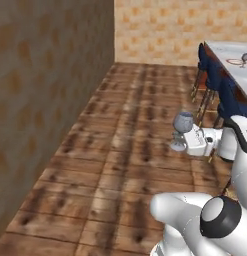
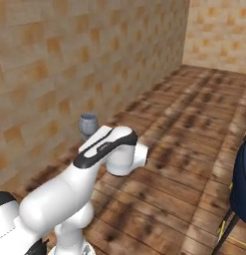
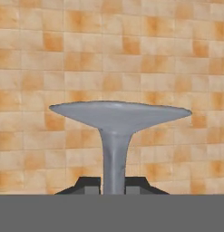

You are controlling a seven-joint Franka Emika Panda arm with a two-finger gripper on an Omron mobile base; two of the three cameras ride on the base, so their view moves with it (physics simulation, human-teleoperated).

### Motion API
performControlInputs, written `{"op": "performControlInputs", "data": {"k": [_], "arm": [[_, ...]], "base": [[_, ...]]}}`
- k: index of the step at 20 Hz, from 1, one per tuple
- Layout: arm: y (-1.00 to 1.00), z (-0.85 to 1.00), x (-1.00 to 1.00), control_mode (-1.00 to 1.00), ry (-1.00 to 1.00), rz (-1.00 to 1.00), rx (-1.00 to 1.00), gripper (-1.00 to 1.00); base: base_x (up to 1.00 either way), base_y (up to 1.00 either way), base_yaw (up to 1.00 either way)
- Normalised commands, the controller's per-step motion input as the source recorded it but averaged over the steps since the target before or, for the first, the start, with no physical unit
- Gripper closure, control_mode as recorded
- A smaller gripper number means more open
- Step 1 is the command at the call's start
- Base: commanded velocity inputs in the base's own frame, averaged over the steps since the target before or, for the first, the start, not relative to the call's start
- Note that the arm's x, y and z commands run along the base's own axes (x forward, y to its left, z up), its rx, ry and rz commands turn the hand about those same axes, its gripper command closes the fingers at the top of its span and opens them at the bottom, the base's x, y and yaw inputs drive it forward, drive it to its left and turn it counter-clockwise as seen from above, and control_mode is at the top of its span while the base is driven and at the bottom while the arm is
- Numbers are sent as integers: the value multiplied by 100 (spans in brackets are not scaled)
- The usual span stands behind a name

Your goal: Retrieve the wine glasses from the counter and place one next to each plate.

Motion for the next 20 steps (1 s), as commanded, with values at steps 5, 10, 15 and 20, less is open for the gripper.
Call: {"op": "performControlInputs", "data": {"k": [5,10,15,20], "arm": [[0,0,0,100,0,0,0,100],[0,0,0,100,0,0,0,100],[0,0,0,100,0,0,0,100],[0,0,0,100,0,0,0,100]], "base": [[100,100,-34],[100,100,-41],[100,98,-48],[100,92,-59]]}}
